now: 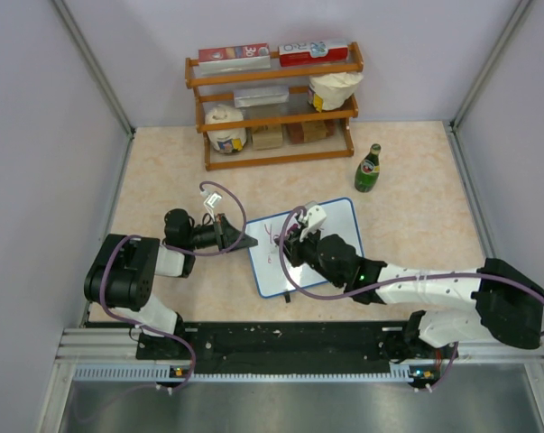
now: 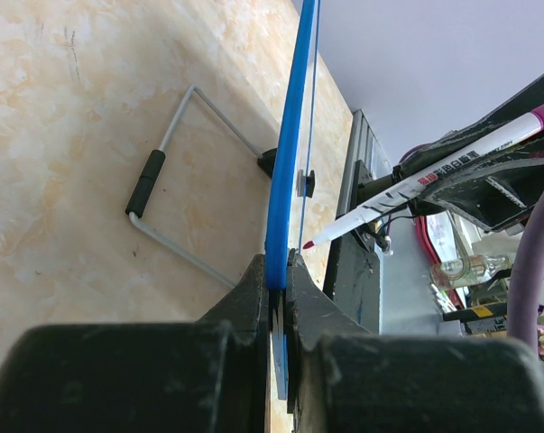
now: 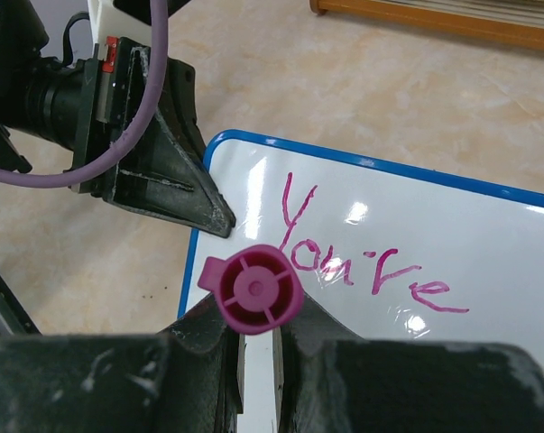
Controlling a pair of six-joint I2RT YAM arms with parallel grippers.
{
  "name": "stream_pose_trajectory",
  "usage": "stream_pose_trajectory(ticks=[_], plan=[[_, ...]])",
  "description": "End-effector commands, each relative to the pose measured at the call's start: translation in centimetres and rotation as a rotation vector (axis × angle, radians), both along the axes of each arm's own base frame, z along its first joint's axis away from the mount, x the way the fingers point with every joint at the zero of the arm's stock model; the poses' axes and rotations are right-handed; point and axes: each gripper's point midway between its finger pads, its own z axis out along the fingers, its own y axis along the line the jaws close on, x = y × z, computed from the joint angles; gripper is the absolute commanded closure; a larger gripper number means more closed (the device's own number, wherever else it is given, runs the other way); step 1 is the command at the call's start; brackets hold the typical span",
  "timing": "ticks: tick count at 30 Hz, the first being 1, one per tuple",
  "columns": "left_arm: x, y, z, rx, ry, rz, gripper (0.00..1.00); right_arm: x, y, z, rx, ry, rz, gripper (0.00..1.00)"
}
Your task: Write a sentence on the whiteboard
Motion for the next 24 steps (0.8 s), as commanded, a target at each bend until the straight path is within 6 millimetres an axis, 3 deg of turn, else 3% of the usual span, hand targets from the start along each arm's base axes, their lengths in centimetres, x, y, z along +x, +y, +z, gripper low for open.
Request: stream_pose_trajectory(ticks=[1, 24], plan=[[1.8, 0.7, -0.4, 0.025, -0.079, 0.081, 1.0, -0.1, 0.2, -0.3, 0.014, 0.01, -0.013, 1.0], [1.7, 0.7, -0.4, 0.025, -0.077, 0.079, 1.0, -1.3, -0.7, -2.9, -0.047, 0.077, 0.018, 1.0]])
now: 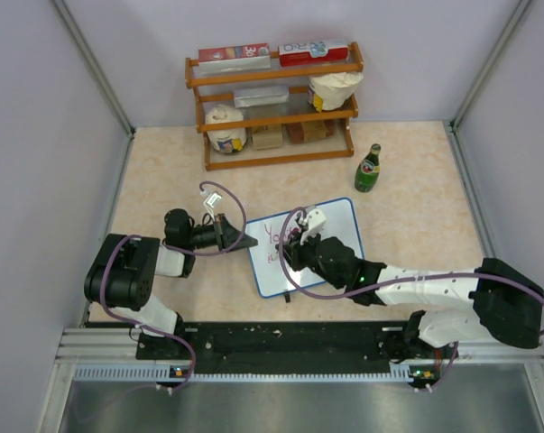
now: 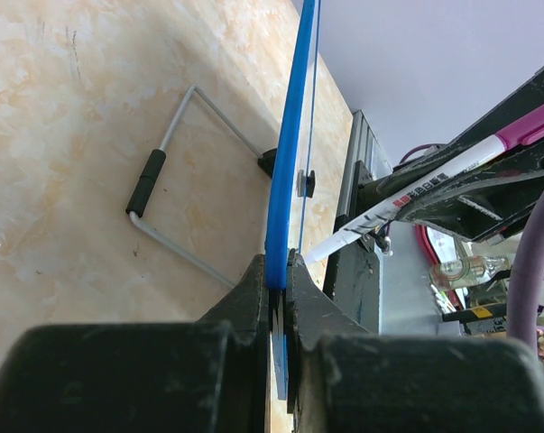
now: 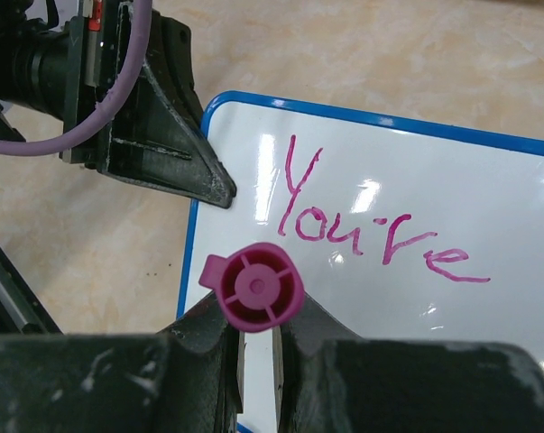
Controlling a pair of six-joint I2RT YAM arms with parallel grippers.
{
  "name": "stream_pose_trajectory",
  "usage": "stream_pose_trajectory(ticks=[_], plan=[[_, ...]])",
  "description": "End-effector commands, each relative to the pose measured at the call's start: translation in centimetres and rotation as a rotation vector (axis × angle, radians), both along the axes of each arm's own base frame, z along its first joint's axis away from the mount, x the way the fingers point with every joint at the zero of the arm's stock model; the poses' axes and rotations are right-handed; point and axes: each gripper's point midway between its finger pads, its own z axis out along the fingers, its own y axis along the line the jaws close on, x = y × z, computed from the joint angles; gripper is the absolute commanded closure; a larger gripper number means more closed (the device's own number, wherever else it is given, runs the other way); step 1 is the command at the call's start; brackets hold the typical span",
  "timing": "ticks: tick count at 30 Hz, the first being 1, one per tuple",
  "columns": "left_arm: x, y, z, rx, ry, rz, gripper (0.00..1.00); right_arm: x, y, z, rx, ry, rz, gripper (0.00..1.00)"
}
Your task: Write a sentence on the whiteboard
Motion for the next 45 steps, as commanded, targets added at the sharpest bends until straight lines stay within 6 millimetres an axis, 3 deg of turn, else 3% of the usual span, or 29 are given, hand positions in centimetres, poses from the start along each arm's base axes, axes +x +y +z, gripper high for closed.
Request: stream_pose_trajectory(ticks=[1, 8, 21, 45], plan=[[1.8, 0.7, -0.3, 0.025, -0.083, 0.08, 1.0, -0.9, -0.5, -1.4, -0.039, 0.025, 0.02, 1.0], [1.7, 0.7, -0.3, 0.025, -0.083, 0.079, 1.0, -0.9, -0.5, -1.3, -0.03, 0.024, 0.015, 1.0], [1.8, 0.7, -0.3, 0.024, -0.085, 0.08, 1.0, 0.7, -0.7, 1.4, 0.027, -0.02, -0.049, 1.0], [1.7, 0.7, -0.2, 0.023, -0.085, 0.079, 1.0, 2.3, -1.2, 2.6, 0.108, -0.009, -0.082, 1.0]])
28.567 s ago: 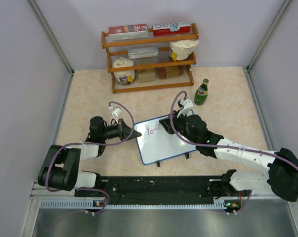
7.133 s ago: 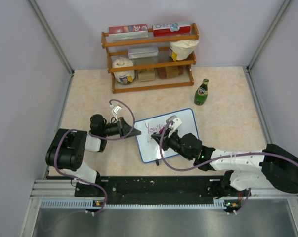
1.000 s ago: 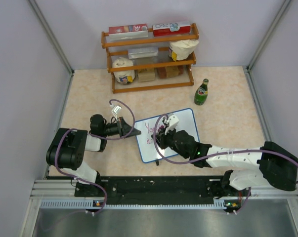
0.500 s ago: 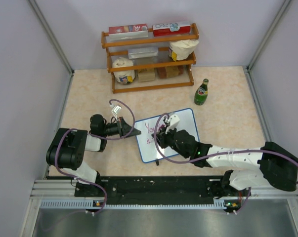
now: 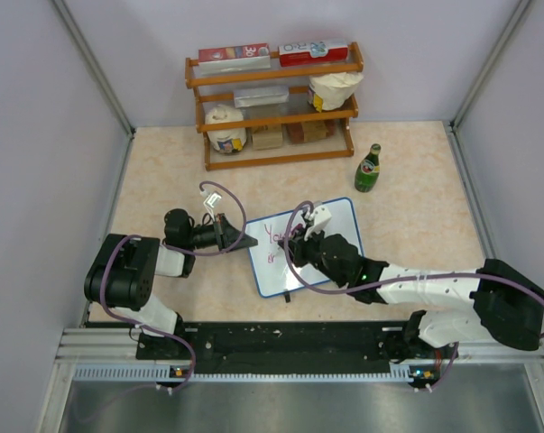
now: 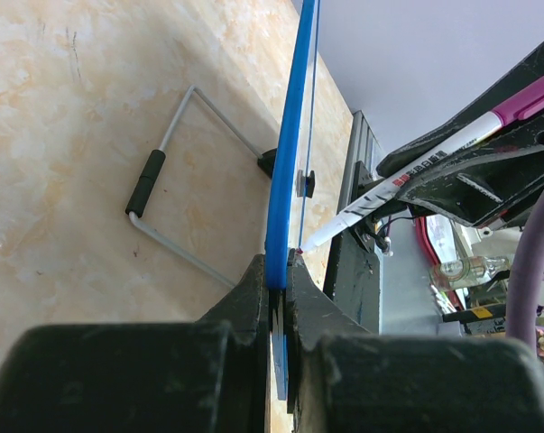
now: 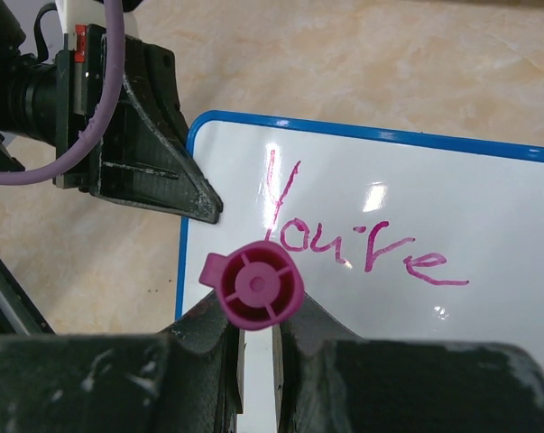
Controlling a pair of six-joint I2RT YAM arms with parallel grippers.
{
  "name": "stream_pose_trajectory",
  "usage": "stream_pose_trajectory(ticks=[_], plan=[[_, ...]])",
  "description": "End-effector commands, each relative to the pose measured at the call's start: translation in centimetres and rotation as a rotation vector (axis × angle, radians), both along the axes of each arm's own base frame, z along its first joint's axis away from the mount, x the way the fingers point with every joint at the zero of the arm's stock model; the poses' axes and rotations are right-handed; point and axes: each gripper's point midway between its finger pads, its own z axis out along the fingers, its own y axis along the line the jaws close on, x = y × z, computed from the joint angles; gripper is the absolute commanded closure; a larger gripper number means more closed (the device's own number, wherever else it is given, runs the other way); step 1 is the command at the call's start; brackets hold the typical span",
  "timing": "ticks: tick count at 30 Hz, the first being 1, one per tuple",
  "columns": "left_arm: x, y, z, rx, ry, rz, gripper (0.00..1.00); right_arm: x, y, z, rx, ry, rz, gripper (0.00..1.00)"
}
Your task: Write a sentence on the whiteboard
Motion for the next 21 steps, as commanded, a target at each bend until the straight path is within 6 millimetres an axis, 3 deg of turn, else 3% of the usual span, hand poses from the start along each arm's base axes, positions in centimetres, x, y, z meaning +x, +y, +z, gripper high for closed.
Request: stream_pose_trajectory(ticks=[1, 21], plan=[[1.7, 0.7, -0.3, 0.025, -0.085, 0.078, 1.0, 1.6, -0.6, 2.4, 0.063, -0.033, -0.057, 1.0], [1.7, 0.7, -0.2, 0.024, -0.087, 0.078, 1.0, -0.2, -1.5, -1.0, 0.003, 0.04, -0.001, 1.0]])
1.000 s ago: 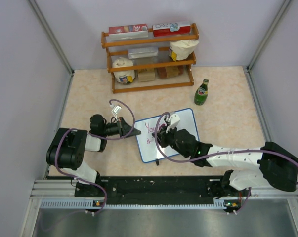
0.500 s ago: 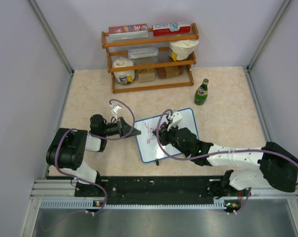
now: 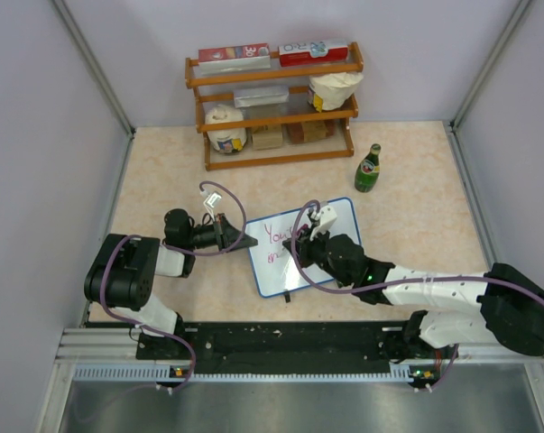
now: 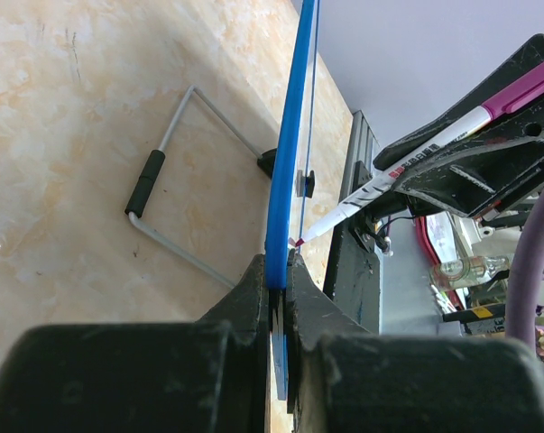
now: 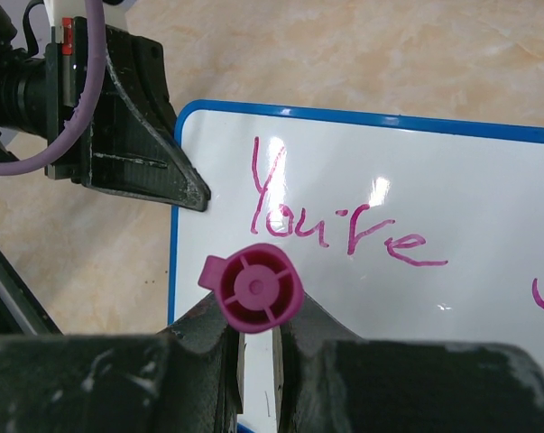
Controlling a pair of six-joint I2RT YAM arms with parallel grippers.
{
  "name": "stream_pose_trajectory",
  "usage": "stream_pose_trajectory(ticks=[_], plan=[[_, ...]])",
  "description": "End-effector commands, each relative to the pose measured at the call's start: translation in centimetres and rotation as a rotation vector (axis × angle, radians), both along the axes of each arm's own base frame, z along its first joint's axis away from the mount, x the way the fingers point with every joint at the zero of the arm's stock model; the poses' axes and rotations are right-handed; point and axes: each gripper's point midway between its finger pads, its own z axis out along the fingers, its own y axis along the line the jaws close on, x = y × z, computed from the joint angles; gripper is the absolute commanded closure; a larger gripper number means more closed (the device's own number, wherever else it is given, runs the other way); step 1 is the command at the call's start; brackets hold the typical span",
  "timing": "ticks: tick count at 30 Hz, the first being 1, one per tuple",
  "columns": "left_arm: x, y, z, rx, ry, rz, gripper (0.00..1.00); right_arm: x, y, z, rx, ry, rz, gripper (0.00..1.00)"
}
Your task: Write a sentence on the whiteboard
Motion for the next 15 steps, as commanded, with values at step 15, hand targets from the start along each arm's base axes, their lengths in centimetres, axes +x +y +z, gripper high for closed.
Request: stream_pose_trajectory(ticks=[15], plan=[[1.7, 0.7, -0.3, 0.025, -0.083, 0.077, 1.0, 1.3, -0.5, 1.1, -0.005, -0.027, -0.053, 1.0]])
